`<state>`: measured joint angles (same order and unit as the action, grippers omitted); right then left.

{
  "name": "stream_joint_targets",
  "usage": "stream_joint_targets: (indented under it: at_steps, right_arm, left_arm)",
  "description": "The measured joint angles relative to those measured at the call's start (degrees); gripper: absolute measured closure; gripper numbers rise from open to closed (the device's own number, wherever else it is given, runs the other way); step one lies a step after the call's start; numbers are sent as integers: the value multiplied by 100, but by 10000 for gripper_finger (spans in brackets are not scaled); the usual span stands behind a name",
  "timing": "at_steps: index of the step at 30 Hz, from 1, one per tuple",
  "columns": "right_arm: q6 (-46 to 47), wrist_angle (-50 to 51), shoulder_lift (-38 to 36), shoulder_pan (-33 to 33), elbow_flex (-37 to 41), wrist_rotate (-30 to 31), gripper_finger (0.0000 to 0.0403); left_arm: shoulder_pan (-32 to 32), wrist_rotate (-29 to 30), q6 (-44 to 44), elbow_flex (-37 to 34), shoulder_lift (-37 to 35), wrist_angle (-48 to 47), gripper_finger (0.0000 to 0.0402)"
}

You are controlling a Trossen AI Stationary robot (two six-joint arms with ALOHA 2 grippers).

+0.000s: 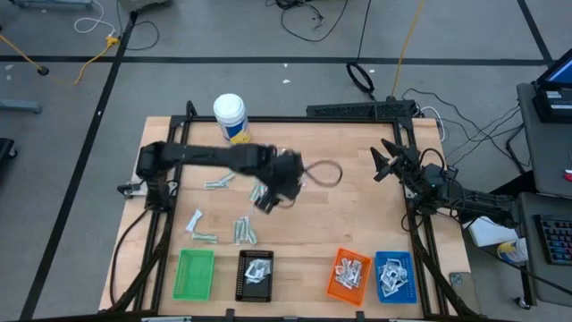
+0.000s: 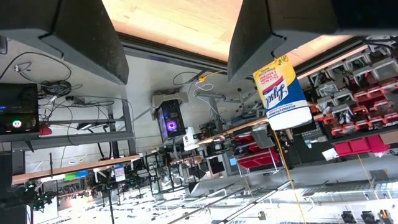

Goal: Pick & Place First Aid Supplies
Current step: Put the towelette pack into the black bin

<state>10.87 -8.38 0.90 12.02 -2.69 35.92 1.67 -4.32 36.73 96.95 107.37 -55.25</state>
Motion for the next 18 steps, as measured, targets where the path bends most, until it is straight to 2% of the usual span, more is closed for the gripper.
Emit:
stream_joint_targets:
  at_steps: [9,18]
  right_arm:
    - [0,-5,0,0,0,-2,132]
    - [-2,-17,6,1,-1,0,132]
  left_arm:
    - [1030,-8,739,455,380,208,151]
    - [1262,-23,565,827,1236,241,151]
